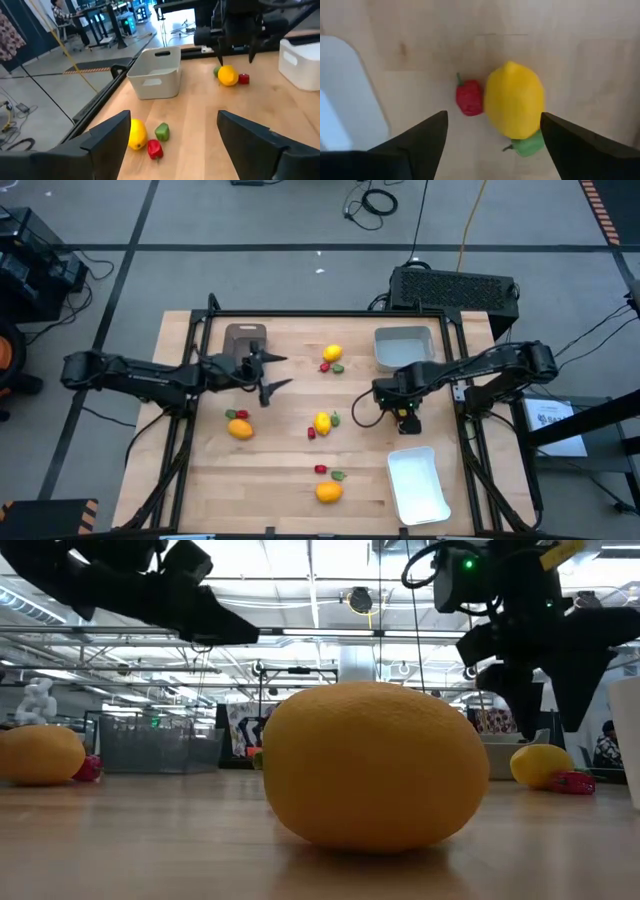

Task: Sort produce into baskets
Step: Put the middle right yellow lemon into the gray bin

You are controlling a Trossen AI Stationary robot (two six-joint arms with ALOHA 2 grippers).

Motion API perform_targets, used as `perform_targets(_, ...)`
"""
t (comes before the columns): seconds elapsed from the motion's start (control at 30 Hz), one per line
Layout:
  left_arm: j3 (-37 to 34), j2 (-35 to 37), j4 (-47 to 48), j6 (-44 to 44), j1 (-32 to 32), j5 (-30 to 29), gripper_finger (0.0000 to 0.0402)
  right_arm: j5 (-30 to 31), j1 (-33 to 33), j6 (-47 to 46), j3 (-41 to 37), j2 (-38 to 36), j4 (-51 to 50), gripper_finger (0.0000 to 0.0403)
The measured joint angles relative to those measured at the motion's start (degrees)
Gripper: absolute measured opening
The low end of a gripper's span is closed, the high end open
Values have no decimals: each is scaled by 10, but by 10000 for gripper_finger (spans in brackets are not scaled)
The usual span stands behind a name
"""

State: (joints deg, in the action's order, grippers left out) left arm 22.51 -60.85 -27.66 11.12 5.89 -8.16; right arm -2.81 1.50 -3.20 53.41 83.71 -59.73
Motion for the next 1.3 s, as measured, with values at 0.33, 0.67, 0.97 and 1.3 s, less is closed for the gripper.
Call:
perform_targets(0.33,32,-60,1,-2,0,26,309,36,0,12,-17,0,14,306)
perform_targets(0.67,33,-67,1,-2,0,35,309,63,0,12,-68,0,52,306)
perform_targets(0.97,33,-67,1,-2,0,35,309,61,0,15,-75,0,69,299)
perform_targets(1.3,33,-67,1,-2,0,35,309,56,0,15,-75,0,78,207)
